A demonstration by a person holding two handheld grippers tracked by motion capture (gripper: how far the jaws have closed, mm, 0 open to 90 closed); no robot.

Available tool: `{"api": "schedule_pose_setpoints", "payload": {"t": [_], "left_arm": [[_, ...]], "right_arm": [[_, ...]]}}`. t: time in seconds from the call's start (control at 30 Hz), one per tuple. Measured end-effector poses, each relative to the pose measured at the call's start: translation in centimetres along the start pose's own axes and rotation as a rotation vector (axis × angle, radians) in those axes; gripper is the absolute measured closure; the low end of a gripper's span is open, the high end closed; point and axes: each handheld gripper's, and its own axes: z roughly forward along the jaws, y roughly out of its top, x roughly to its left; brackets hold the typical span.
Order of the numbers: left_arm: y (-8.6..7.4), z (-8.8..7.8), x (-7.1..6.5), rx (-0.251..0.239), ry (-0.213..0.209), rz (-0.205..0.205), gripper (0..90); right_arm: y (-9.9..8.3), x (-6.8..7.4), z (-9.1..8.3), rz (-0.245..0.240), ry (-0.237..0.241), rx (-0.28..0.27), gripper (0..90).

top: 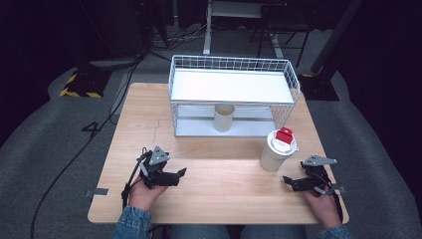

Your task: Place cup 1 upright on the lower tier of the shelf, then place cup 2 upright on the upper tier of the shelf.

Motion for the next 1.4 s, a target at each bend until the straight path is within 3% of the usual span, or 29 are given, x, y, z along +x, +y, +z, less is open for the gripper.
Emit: {"api": "schedule_pose_setpoints", "payload": {"t": [0.1, 0.23, 0.33, 0.53, 0.8, 0.87, 0.97, 1.07, 1.4], "left_arm": [[-0.6, 0.2, 0.3, 0.021, -0.002, -0.031, 14.0], [-1.2, 0.2, 0.4, 0.052, 0.01, -0.03, 14.0], [-1.8, 0.1, 0.4, 0.064, 0.008, -0.052, 14.0], [-2.9, 0.0, 0.7, 0.105, 0.028, -0.057, 14.1], [-4.1, -0.6, 1.5, 0.134, 0.063, -0.023, 13.8], [-4.6, -0.6, 1.6, 0.146, 0.069, -0.036, 13.8], [-4.9, -0.4, 1.8, 0.141, 0.081, -0.045, 13.3], [-5.1, -0.4, 1.8, 0.136, 0.098, -0.031, 12.1], [-5.0, -0.3, 1.9, 0.139, 0.093, -0.03, 10.6]], "right_arm": [[0.0, 0.0, 0.0, 0.0, 0.0, 0.0, 0.4], [0.0, 0.0, 0.0, 0.0, 0.0, 0.0, 0.4], [0.0, 0.0, 0.0, 0.0, 0.0, 0.0, 0.4], [0.0, 0.0, 0.0, 0.0, 0.0, 0.0, 0.4], [0.0, 0.0, 0.0, 0.001, 0.002, 0.0, 0.4], [0.0, 0.0, 0.0, 0.001, 0.002, 0.001, 0.4], [0.0, 0.0, 0.0, 0.001, 0.003, 0.001, 0.5], [0.0, 0.0, 0.0, 0.001, 0.002, 0.001, 0.5], [-0.2, 0.0, -0.2, 0.007, -0.008, 0.002, 0.4]]}}
